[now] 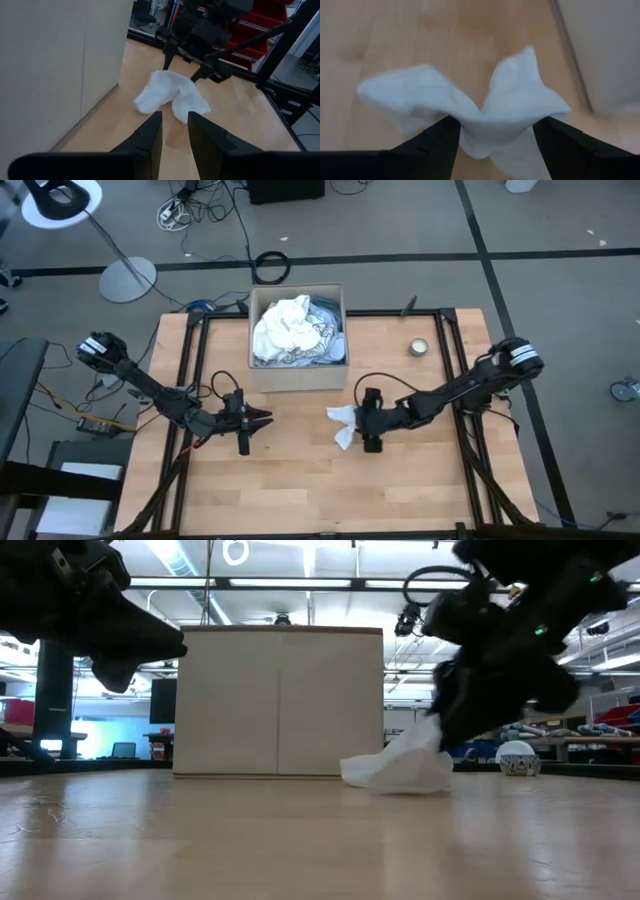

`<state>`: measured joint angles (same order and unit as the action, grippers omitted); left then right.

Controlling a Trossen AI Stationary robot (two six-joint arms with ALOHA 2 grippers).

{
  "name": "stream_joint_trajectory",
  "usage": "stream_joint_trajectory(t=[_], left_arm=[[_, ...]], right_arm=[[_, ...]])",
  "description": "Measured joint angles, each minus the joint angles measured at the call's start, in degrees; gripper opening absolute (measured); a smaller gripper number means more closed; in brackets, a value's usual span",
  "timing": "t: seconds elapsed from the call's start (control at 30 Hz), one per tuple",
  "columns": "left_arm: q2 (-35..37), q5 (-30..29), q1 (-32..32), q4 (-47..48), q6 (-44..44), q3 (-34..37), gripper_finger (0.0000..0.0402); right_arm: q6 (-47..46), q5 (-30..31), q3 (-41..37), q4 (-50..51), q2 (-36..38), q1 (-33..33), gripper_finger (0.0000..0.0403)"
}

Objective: Sort clothes
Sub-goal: Put the white sock into the laundry organizer

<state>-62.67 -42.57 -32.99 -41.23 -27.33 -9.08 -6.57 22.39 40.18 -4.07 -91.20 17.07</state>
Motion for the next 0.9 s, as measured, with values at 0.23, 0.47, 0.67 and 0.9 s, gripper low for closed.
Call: stream_joint_trajectory(t=[0.23,0.47,0.67,0.9], left_arm=[[0.00,-0.19,-0.02,-0.05,-0.01,0.00,0.0099],[0.01,-0.22,-0.01,-0.08,0.00,0.00,0.0099],[0.01,-0.22,-0.02,-0.26,0.00,0.00,0.0099],[0.00,-0.24,-0.02,-0.35,0.00,0.00,0.0099]], right_arm=[[7.78,-6.03,2.14,-15.91,-6.83,-3.36,0.0137],[19.79,-5.87,9.48,-15.25,-6.28,-5.63,0.0015],[33.73,-5.88,20.43,-15.05,-3.72,-7.45,0.0007],[48.10,-6.06,35.07,-14.52,-3.23,-12.03,0.0004]])
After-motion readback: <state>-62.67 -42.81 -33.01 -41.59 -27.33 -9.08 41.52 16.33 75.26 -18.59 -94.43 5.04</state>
